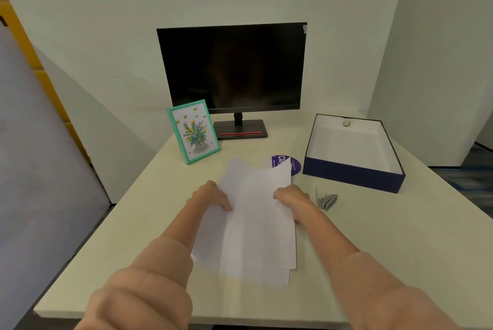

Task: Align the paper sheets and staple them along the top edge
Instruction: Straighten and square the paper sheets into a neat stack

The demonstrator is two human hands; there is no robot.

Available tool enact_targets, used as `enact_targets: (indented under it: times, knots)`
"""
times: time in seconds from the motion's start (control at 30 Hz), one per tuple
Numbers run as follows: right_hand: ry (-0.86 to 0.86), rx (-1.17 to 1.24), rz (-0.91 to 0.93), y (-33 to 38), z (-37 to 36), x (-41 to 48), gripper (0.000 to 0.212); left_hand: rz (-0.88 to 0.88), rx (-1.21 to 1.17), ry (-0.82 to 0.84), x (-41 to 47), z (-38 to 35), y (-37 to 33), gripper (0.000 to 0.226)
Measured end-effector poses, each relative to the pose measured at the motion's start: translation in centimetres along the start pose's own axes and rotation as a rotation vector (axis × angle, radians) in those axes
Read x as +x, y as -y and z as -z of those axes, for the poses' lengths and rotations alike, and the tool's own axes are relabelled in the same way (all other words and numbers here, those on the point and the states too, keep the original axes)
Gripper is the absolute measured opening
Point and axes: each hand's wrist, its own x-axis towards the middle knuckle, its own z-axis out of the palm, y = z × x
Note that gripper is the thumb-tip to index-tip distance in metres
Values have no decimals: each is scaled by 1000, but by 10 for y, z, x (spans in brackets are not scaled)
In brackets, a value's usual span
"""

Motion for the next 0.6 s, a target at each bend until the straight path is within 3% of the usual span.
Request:
enact_targets:
  times: [0.13,0.3,0.43,0.6]
  knots:
    - [23,23,12,-1,0,3,37,-33,-87,-4,14,2,3,100]
    - [-13,56,-5,-3,-4,5,39,-38,-329,69,-13,16,3,62]
    - [-34,83,2,-3,-4,7,40,-51,-420,73,-6,19,11,86]
    - [-60,116,36,-9,-1,9,32,-50,-504,-33,-8,21,7,40]
